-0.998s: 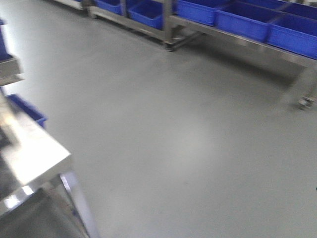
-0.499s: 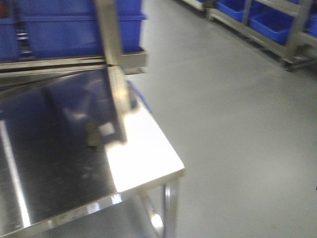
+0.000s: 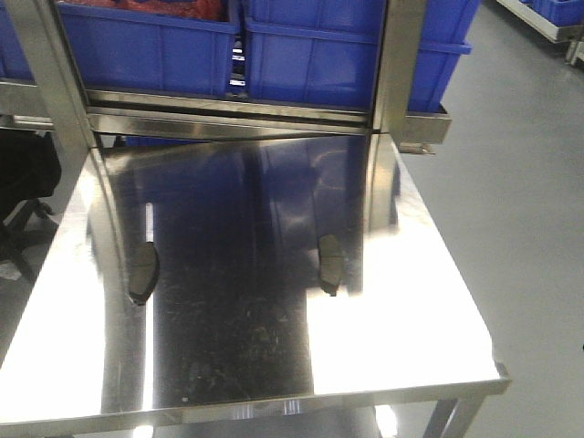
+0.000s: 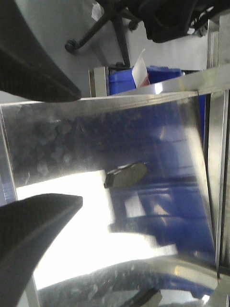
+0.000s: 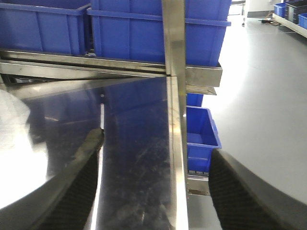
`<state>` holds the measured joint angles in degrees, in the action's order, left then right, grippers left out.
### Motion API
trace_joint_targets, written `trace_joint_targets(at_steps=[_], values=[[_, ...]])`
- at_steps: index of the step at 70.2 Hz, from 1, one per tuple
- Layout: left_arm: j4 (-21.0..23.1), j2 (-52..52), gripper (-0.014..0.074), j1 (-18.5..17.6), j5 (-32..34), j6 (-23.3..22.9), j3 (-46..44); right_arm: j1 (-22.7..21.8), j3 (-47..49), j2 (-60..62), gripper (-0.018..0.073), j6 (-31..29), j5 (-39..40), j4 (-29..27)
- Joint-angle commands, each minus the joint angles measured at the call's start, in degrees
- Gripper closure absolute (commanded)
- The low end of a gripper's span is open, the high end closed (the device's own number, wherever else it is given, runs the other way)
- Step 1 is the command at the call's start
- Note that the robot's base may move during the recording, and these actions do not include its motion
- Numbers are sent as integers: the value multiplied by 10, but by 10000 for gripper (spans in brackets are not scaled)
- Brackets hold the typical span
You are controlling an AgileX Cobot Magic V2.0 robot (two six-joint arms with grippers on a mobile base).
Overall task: Move and align brake pads A on conveyor
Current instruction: 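Stop the base at the table edge facing the two brake pads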
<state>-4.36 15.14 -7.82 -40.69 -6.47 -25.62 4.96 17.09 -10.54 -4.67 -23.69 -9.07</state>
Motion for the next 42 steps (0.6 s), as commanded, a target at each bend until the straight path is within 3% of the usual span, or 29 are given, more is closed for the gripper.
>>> trace_joint_targets(at_steps=[1, 42], values=[[0, 5, 203, -2, 38, -3, -14, -1, 14, -6, 90, -4, 44, -1], [0, 5, 203, -2, 38, -3, -14, -1, 14, -6, 90, -4, 44, -1]])
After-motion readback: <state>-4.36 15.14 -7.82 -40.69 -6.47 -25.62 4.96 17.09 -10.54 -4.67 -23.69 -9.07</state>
